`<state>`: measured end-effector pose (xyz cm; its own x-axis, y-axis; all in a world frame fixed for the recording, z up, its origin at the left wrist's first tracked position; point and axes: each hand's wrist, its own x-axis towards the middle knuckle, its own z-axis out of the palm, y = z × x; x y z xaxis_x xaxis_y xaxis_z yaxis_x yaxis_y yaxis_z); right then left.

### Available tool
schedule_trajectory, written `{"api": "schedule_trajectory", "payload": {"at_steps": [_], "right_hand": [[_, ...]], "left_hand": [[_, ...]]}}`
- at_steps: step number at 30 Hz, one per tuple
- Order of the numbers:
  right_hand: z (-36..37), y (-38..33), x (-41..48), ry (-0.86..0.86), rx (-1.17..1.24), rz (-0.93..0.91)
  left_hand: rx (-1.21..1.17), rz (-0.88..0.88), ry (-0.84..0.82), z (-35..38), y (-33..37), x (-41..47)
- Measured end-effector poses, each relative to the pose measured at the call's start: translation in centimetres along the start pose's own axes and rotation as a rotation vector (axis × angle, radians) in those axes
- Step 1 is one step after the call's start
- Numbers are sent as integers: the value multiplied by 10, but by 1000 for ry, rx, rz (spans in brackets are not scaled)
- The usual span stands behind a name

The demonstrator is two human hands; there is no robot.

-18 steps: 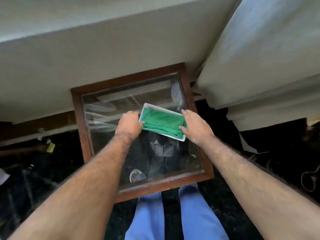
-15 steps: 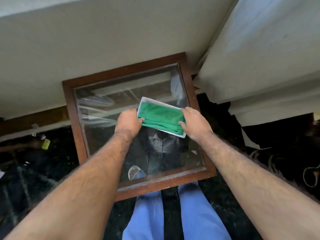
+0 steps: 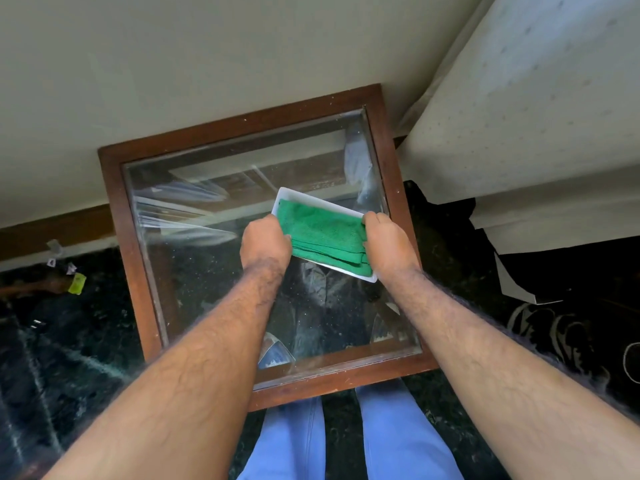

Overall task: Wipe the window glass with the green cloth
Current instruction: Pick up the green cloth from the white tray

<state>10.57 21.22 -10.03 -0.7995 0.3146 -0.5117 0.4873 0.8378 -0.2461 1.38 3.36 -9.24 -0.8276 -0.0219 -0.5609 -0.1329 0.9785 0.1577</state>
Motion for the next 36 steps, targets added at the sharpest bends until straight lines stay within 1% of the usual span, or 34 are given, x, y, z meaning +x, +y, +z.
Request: {"api": "schedule_trajectory", "payload": {"at_steps": [3, 7, 11, 14, 17, 20, 24, 26, 29, 36], "right_hand": [[5, 0, 1, 10, 67, 50], [-1, 0, 2, -15, 133, 112], [-17, -7, 2, -36, 196, 154], [-36, -10, -4, -48, 208, 186], [-65, -10, -11, -49, 217, 180], [-95, -10, -20, -125, 381, 170], [-140, -21, -38, -114, 816, 246], [-168, -32, -46, -138, 969, 220], [-215, -46, -59, -186, 1083, 112], [-335, -82, -92, -60, 1070, -76]], "left_hand": [[-98, -69, -9, 3, -1, 2], [-397, -175, -21, -1, 2, -2], [-646, -182, -29, -13, 8, -12], [-748, -145, -25, -28, 14, -22], [-834, -100, -48, -54, 21, -34], [-905, -47, -77, -87, 27, -47], [-986, 9, -59, -142, 39, -69], [-1017, 27, -44, -173, 47, -81], [-1066, 68, -34, -225, 58, -100], [-1033, 256, -22, -343, 83, -148]]}}
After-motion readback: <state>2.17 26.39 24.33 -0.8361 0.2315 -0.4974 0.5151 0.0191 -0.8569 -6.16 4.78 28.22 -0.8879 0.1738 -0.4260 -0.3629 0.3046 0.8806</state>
